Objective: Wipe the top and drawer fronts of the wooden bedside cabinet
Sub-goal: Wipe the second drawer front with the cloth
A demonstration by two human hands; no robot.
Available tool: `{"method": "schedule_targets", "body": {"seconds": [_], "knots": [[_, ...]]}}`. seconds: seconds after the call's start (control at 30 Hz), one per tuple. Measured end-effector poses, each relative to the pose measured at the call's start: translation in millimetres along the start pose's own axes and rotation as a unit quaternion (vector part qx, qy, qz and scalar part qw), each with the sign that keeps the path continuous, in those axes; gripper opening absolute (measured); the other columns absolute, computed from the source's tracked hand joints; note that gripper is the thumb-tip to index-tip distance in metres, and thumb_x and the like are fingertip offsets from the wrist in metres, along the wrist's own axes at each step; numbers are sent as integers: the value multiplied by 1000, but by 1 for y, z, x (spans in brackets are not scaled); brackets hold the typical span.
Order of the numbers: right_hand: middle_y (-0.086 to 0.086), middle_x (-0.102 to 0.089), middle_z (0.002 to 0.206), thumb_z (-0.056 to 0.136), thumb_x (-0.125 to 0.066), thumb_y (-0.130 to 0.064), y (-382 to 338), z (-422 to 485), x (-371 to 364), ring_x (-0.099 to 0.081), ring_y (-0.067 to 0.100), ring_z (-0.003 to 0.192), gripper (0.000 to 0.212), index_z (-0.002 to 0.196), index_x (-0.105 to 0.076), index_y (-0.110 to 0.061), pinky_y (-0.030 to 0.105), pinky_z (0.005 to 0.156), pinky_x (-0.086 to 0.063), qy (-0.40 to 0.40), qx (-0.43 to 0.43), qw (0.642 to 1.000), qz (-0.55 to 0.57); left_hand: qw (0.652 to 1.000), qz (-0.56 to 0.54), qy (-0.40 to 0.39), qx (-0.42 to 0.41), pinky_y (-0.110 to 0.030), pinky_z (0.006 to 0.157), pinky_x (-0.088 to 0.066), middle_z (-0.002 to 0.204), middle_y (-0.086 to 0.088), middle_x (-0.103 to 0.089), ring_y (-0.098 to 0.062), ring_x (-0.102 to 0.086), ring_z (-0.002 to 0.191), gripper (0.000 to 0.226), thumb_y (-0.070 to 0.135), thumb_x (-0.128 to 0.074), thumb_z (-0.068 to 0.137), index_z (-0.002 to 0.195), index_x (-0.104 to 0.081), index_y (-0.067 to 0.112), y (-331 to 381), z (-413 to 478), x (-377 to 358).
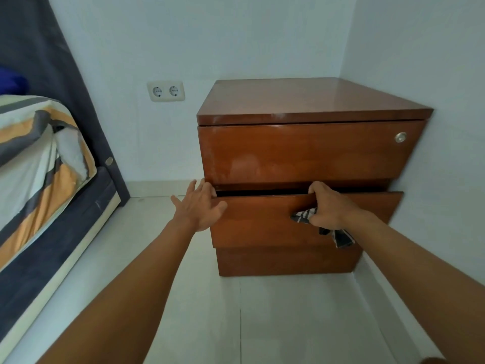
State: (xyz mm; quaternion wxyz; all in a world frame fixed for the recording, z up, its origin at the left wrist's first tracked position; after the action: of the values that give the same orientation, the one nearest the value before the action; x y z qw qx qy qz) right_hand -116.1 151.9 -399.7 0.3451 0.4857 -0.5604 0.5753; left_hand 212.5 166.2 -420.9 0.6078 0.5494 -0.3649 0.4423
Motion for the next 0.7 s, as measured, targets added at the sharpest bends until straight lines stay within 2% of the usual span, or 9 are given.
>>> {"method": "schedule_targets", "body": {"seconds": [0.03,0.07,0.13,0.17,0.27,0.33,0.47,0.6,0.7], "knots": [[-2,-46,119,80,-68,-15,0,-4,3,-59,23,85,53,122,-37,-27,47,78,-57,-15,1,1000,-4,1000,-2,-2,-3,-81,112,-13,160,8,-35,-32,-17,155,64,69,-33,83,132,-45,30,0,-2,-1],[1,-43,128,80,-68,-15,-1,-9,4,-59,24,87,59,128,-36,-26,47,78,-57,-34,4,999,-15,1000,-2,-3,-5,-81,112,-14,159,8,-36,-32,-21,154,65,69,-34,84,135,-44,31,0,-6,-2],[-1,-23,157,79,-69,-19,-4,-20,6,-61,25,95,84,149,-25,-32,44,81,-58,-54,28,998,-32,1000,-12,17,-10,-78,112,-19,150,8,-46,-28,-37,146,60,67,-37,85,132,-46,31,-1,-19,-7],[-4,-18,162,80,-70,-21,-8,-26,8,-62,23,97,90,153,-20,-36,44,82,-59,-54,42,997,-19,999,-27,39,-14,-75,113,-21,146,7,-52,-27,-44,140,58,66,-39,85,129,-47,30,-2,-27,-10],[-2,-37,153,87,-69,-26,-35,-47,27,-64,14,85,71,149,-36,-36,44,74,-60,-66,86,993,46,993,-54,104,-27,-65,116,-26,142,0,-61,-27,-55,132,61,61,-42,90,141,-48,28,-7,-49,-21],[-4,-53,136,92,-67,-28,-59,-53,43,-65,12,81,50,139,-51,-34,44,72,-60,-53,120,987,96,989,-54,135,-36,-62,116,-28,138,-2,-65,-27,-58,130,59,55,-43,93,144,-50,26,-11,-57,-26],[-3,-66,111,90,-64,-19,-118,-42,43,-66,14,90,38,126,-64,-28,32,73,-59,106,171,968,152,985,-56,154,-61,-59,114,-34,140,-1,-64,-26,-58,130,54,45,-43,96,144,-53,23,-15,-67,-31],[0,-66,123,92,-61,-21,-166,-23,-26,-58,20,109,43,134,-61,-22,42,95,-52,131,223,962,87,985,-42,148,-83,-59,113,-33,142,-3,-62,-27,-55,133,52,38,-37,100,149,-48,22,-23,-74,-36],[-3,-61,138,97,-48,-33,-177,-15,-79,-51,23,125,48,143,-52,-24,52,110,-34,155,217,964,12,987,-19,138,-76,-64,113,-33,138,-7,-65,-32,-57,131,54,42,-27,100,138,-57,18,-26,-77,-36]]}}
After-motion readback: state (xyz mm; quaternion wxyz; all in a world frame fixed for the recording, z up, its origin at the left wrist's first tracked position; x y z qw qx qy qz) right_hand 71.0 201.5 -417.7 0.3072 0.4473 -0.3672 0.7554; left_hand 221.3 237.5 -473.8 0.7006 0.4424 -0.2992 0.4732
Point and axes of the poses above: each hand's wrist, its own z-axis towards the middle knuckle, its own x-axis out of the back of the hand, y = z × x, the point moved 1 cm from there along z, towards the middle knuckle
